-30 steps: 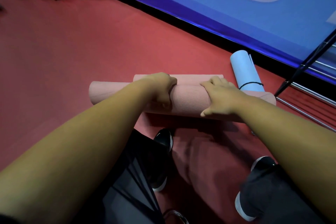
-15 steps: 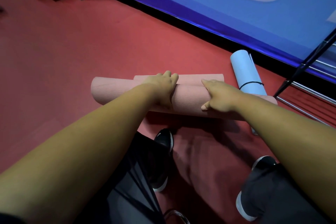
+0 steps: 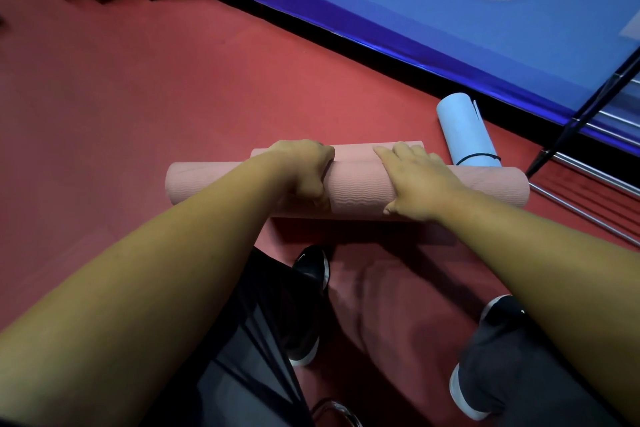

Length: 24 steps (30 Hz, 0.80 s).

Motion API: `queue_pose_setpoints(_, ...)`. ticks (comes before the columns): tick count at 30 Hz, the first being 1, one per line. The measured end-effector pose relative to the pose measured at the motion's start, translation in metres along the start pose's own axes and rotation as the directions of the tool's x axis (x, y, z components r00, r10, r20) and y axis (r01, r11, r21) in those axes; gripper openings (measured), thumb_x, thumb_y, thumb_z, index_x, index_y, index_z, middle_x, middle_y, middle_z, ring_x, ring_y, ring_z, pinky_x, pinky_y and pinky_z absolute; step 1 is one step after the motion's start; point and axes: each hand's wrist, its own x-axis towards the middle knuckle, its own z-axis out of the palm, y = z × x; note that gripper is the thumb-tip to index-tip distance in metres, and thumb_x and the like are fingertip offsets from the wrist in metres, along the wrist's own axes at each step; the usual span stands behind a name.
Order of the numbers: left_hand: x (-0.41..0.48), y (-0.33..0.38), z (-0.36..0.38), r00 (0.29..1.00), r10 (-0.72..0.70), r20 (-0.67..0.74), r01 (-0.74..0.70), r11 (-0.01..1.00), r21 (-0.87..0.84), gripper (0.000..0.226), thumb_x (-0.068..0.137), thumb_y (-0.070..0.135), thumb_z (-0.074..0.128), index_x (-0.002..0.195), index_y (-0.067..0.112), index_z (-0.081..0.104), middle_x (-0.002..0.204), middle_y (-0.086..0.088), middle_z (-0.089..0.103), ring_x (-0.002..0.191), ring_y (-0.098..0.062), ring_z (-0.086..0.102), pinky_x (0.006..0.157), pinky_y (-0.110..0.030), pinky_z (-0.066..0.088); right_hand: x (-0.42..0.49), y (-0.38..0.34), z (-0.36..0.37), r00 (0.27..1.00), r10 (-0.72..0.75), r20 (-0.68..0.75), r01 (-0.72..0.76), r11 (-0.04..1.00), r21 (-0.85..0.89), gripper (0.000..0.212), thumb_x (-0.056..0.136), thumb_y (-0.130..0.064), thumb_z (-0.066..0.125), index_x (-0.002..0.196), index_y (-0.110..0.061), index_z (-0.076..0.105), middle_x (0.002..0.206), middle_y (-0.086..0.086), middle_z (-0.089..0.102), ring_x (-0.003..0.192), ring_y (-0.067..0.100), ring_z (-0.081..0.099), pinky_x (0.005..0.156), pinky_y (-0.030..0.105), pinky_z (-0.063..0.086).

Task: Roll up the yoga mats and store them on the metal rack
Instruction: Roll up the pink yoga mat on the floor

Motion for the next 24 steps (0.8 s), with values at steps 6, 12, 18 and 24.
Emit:
queue_pose_setpoints(6, -0.001, -0.001, 0.008, 1.000, -0.012, 0.012, 0.012, 1.000, 0.024, 0.087, 0.060, 0.068, 0.085, 0.126, 0.025, 0.049, 0.127, -0.002, 0.058, 0.114, -0.029, 0.060, 0.097, -0.045, 0.055, 0.003, -0.001, -0.014, 0.994, 0.042, 0.099, -0.058, 0.985, 0.162, 0.118, 0.072, -0.052, 0.094, 0.166, -0.017, 0.031, 0.166, 0.007, 0.041, 0.151, 0.031, 0.040, 0.117, 0.048, 0.040)
queue_pose_setpoints(12, 0.001, 0.005, 0.008, 0.994, 0.002, -0.111, 0.013, 0.991, 0.131, 0.104, 0.056, 0.068, 0.094, 0.132, 0.020, 0.042, 0.135, -0.005, 0.050, 0.125, -0.032, 0.055, 0.097, -0.047, 0.049, 0.003, 0.000, -0.025, 0.987, 0.067, 0.148, -0.114, 0.937, 0.331, 0.117, 0.067, -0.049, 0.097, 0.164, -0.015, 0.042, 0.164, 0.008, 0.049, 0.148, 0.027, 0.047, 0.118, 0.034, 0.041)
queue_pose_setpoints(18, -0.001, -0.002, 0.000, 0.993, 0.044, -0.108, -0.040, 0.998, 0.041, 0.078, 0.056, 0.068, 0.089, 0.114, 0.030, 0.054, 0.112, 0.005, 0.059, 0.102, -0.027, 0.063, 0.073, -0.038, 0.047, -0.001, -0.002, -0.024, 0.989, 0.002, 0.149, -0.037, 0.971, 0.237, 0.111, 0.075, -0.059, 0.084, 0.166, -0.029, 0.028, 0.159, 0.003, 0.043, 0.142, 0.031, 0.045, 0.116, 0.044, 0.041)
queue_pose_setpoints(24, -0.005, -0.006, -0.006, 1.000, -0.011, -0.022, 0.009, 0.998, -0.064, 0.078, 0.048, 0.077, 0.087, 0.108, 0.036, 0.059, 0.104, 0.008, 0.066, 0.096, -0.025, 0.065, 0.083, -0.042, 0.059, -0.004, -0.005, -0.009, 0.999, -0.038, -0.023, 0.039, 0.999, 0.034, 0.126, 0.070, -0.068, 0.087, 0.167, -0.026, 0.018, 0.145, 0.003, 0.034, 0.129, 0.029, 0.041, 0.110, 0.047, 0.040)
